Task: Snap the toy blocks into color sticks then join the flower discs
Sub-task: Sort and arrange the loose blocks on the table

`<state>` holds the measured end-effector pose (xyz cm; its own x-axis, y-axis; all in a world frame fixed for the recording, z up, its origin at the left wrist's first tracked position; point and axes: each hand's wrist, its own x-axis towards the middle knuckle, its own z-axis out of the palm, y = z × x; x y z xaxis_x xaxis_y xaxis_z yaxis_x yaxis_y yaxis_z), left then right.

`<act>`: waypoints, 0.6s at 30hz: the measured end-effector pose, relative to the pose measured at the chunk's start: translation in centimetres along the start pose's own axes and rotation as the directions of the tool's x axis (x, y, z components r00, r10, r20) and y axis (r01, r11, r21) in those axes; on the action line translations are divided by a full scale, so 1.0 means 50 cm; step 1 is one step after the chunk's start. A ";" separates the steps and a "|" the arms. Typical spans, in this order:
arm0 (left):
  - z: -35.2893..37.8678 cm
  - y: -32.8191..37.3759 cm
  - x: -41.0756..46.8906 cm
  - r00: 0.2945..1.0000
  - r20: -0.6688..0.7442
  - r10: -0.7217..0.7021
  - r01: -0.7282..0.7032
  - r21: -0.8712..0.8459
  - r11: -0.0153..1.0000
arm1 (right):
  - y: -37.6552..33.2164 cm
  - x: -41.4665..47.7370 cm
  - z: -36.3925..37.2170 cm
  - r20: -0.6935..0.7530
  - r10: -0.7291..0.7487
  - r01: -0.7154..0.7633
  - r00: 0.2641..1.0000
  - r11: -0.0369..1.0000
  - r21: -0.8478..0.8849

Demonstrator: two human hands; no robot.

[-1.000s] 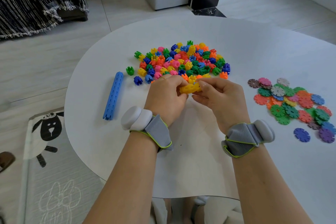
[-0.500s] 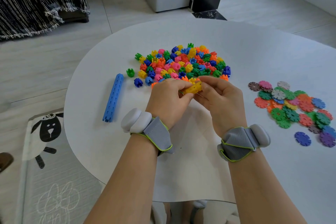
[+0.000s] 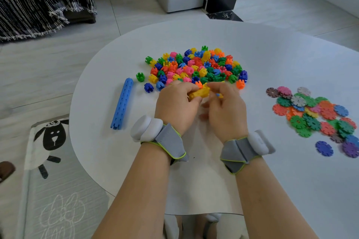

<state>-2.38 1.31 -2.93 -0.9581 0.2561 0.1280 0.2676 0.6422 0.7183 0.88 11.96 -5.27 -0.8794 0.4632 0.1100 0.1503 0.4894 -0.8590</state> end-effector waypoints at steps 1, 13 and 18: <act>0.000 -0.002 0.000 1.000 -0.014 -0.019 0.019 0.003 1.000 | -0.001 0.004 0.004 0.003 -0.025 0.025 1.000 0.993 -0.113; -0.010 -0.025 0.003 0.999 0.005 -0.039 0.039 0.040 0.998 | -0.017 0.034 0.026 -0.118 0.064 -0.105 0.991 0.920 -0.378; -0.014 -0.027 0.002 0.999 0.014 -0.028 0.028 0.027 0.999 | -0.004 0.030 0.018 -0.113 0.041 -0.060 0.993 0.982 -0.177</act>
<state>-2.90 -0.04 -3.43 -0.9638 0.2479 0.0979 0.2433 0.6685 0.7028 -0.87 11.88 -5.37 -0.8157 0.5635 0.1311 0.2805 0.5833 -0.7623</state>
